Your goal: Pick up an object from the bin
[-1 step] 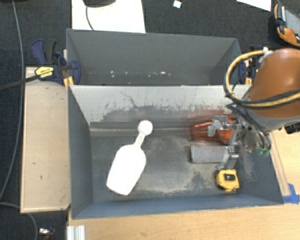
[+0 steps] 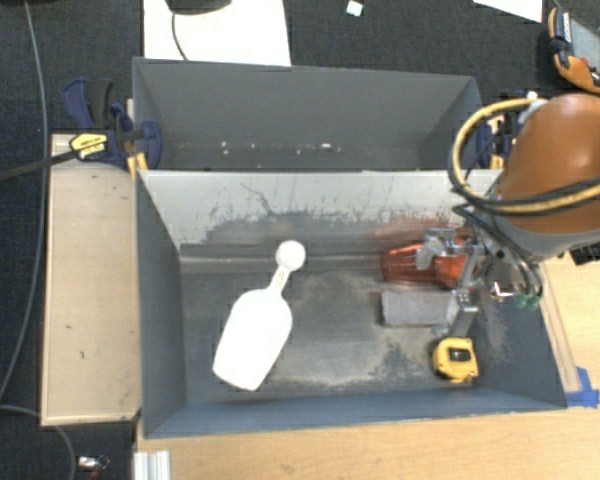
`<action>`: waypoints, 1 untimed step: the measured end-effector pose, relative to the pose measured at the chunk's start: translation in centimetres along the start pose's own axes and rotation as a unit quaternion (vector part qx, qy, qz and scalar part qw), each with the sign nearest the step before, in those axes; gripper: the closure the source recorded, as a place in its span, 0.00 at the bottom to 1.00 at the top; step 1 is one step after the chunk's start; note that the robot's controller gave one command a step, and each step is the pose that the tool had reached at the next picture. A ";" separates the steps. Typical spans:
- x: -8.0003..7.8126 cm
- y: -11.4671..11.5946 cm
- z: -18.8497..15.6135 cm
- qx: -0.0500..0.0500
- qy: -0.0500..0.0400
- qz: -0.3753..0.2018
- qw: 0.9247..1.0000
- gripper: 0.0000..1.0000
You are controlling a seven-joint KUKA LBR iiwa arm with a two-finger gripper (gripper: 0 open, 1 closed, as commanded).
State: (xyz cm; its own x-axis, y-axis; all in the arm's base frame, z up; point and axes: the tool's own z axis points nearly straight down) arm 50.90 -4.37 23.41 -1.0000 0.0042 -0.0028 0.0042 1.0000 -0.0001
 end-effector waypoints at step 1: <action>-3.7 -4.3 15.7 0.000 0.001 0.011 1.000 0.00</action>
Offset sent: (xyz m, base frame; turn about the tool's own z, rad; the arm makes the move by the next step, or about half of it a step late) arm 0.0343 -0.0389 -0.1641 -0.2049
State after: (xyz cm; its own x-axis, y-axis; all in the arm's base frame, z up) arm 54.64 -8.74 7.72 -0.9997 0.0259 -0.0018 0.0259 0.9997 0.0010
